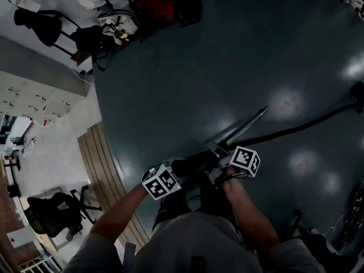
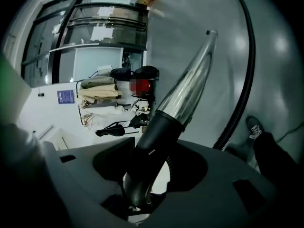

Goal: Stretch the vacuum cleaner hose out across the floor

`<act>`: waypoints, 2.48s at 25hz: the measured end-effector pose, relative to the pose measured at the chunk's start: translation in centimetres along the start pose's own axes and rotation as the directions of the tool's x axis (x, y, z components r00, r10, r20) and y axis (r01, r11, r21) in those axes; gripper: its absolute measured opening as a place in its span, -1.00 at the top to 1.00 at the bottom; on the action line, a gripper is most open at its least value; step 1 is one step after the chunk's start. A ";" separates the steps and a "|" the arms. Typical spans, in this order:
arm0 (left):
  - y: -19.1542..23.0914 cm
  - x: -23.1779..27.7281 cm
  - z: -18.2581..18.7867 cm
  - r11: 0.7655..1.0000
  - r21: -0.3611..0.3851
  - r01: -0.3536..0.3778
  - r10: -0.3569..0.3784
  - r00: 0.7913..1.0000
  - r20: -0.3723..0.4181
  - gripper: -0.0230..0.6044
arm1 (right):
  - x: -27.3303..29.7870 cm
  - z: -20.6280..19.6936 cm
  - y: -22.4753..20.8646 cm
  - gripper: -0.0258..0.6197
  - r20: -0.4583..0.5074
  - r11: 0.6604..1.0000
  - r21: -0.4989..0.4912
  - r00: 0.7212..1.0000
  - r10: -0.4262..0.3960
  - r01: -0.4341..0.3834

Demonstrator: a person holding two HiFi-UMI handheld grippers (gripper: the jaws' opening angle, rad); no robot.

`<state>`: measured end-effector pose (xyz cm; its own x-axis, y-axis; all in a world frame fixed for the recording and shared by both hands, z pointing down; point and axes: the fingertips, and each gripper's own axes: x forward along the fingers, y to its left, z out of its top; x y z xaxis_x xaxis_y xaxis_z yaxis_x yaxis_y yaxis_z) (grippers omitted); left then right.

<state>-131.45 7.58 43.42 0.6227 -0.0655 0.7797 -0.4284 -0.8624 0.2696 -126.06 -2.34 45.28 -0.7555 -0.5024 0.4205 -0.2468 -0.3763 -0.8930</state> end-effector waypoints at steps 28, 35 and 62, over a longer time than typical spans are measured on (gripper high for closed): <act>14.5 -22.6 -34.9 0.775 -0.606 -0.177 0.338 0.927 0.162 0.34 | 29.4 -32.9 -0.7 0.48 -0.318 0.282 -0.940 0.797 -0.513 -0.194; 16.9 -17.6 -44.8 0.623 -0.756 -0.203 0.388 0.919 0.073 0.34 | 36.1 -36.9 -11.6 0.49 -0.364 0.101 -0.907 0.641 -0.675 -0.408; 21.4 1.6 -81.7 0.316 -0.946 -0.071 0.345 0.938 0.045 0.35 | 54.8 -47.3 -48.0 0.51 -0.295 -0.043 -0.544 0.239 -0.925 -0.838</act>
<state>-193.13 30.03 96.56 0.4652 -0.3815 0.7988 -0.7991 0.2072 0.5644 -184.32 25.03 103.57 -0.1318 0.4579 0.8792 0.3130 0.8608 -0.4014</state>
